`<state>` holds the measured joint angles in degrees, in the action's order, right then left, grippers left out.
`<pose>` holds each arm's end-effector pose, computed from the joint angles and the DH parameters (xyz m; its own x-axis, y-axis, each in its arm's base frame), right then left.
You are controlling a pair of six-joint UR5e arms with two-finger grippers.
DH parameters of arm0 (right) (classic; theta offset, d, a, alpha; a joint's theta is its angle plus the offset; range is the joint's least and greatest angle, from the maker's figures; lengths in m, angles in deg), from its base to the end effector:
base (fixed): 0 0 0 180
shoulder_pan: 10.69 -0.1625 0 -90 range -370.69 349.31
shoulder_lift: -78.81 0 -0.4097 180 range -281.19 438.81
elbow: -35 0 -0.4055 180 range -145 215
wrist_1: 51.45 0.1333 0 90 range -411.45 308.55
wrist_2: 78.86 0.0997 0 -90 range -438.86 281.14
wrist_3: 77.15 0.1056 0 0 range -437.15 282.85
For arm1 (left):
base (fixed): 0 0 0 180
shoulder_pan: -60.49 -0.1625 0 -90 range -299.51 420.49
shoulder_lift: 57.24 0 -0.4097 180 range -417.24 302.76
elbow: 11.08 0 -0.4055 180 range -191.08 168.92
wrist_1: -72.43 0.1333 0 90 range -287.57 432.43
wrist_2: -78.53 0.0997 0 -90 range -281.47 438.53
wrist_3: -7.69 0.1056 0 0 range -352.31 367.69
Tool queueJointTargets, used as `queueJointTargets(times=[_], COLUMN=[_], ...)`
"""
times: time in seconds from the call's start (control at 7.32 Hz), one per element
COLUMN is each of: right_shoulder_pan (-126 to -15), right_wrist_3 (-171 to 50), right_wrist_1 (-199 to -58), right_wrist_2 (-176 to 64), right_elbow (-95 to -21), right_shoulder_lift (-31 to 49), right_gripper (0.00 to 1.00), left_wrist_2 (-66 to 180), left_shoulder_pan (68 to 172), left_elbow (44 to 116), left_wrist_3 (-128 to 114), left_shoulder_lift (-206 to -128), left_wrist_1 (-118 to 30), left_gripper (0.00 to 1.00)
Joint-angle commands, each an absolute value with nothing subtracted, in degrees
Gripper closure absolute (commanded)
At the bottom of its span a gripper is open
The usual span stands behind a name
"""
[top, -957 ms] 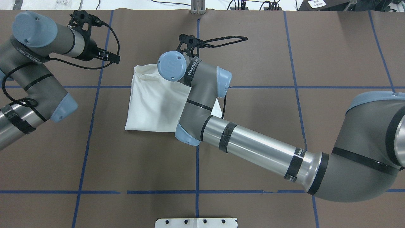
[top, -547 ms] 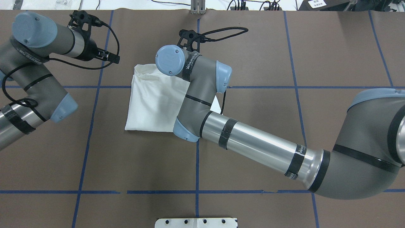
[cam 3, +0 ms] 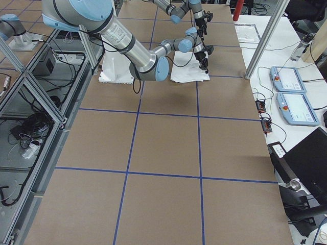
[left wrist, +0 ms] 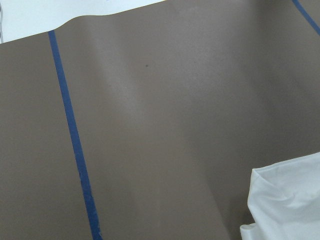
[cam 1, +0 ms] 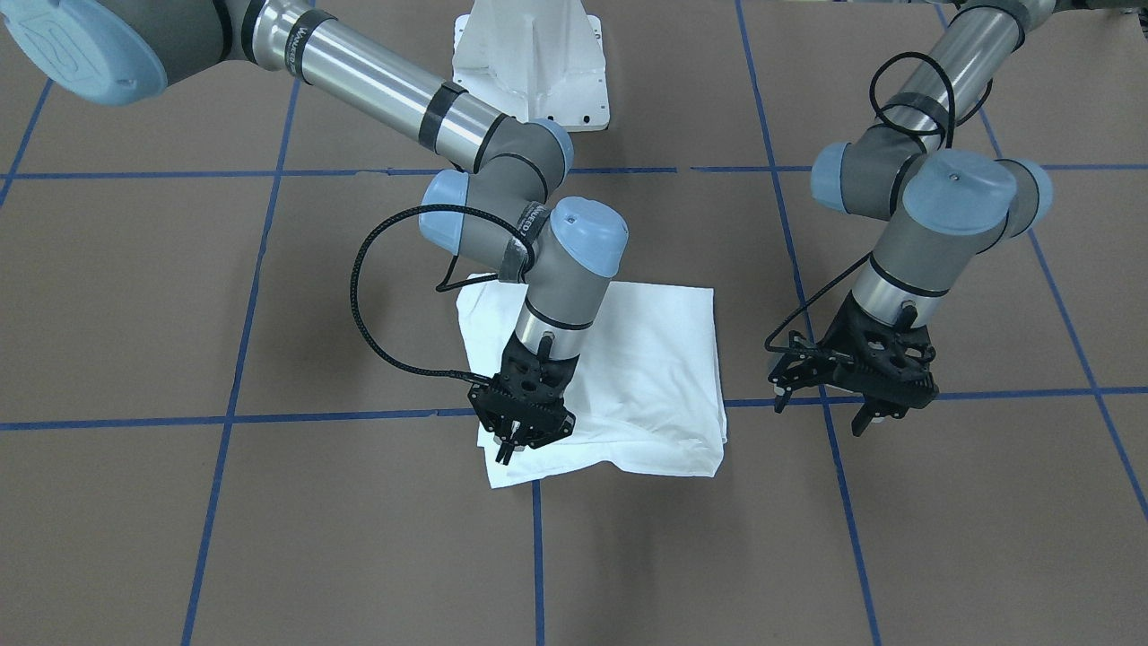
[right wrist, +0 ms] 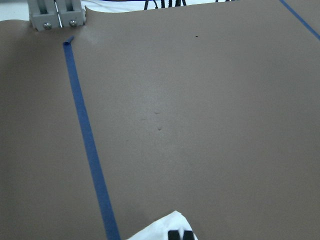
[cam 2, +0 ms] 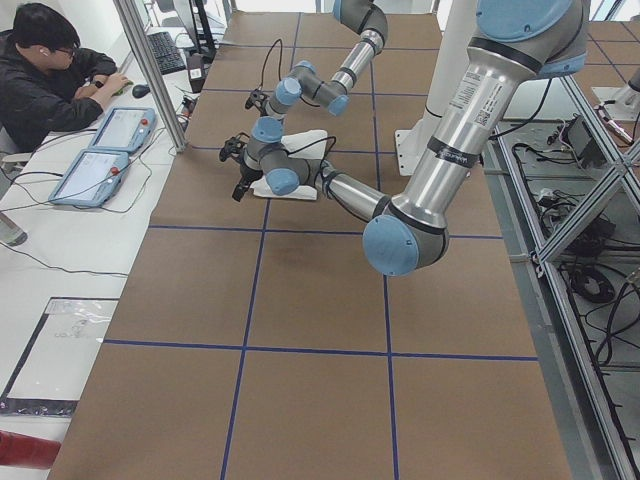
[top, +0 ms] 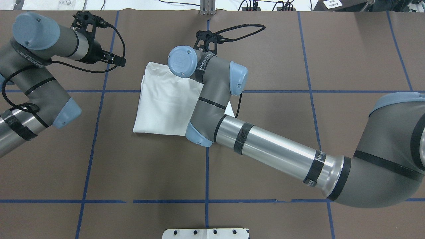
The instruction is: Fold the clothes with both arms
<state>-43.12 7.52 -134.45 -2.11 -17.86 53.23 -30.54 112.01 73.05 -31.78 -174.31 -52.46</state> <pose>-0.6500 -0.5996 0.1823 0.7530 0.3713 0.5432 -0.5634 0.7903 0.2409 0.3601 -0.6118 0.3536 0.6616 0.3402 -0.6683 0.0951 0.8459 0.5248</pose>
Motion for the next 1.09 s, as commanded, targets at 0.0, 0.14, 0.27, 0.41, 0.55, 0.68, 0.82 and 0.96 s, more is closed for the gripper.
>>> queueJointTargets(times=[0.0,0.14,0.27,0.41,0.55,0.68,0.82,0.96], right_shoulder_pan=[-43.1,-43.1,-44.0,-45.0,-44.6,-42.3,-39.6,-37.2], right_wrist_3=[6.9,6.7,5.1,4.9,5.6,6.0,6.1,9.0], right_wrist_1=[-134.2,-134.2,-134.2,-134.1,-134.1,-134.1,-134.0,-134.0], right_wrist_2=[-2.7,-2.7,-1.8,1.9,2.7,2.5,2.3,1.7], right_elbow=[-17.8,-18.0,-18.5,-19.0,-19.6,-20.8,-21.7,-21.8], right_shoulder_lift=[53.1,53.5,54.4,55.6,56.6,56.6,56.6,56.2], right_gripper=[0.42,0.00,0.00,0.00,0.00,0.00,0.00,0.00], left_wrist_2=[-30.5,-30.5,-30.5,-30.6,-30.6,-30.6,-30.6,-30.7], left_shoulder_pan=[112.0,112.0,112.0,112.0,112.0,112.0,112.0,111.9], left_elbow=[73.2,74.1,74.2,74.2,74.2,74.1,74.2,74.1], left_wrist_3=[-31.8,-31.8,-31.8,-31.5,-31.4,-31.2,-31.2,-31.2], left_shoulder_lift=[-173.8,-173.1,-173.1,-173.1,-173.1,-172.9,-172.9,-172.9], left_wrist_1=[-52.5,-52.5,-52.5,-52.5,-52.5,-52.5,-52.5,-52.5], left_gripper=[0.00,0.00,0.00,0.00,0.00,0.00,0.00,0.00])
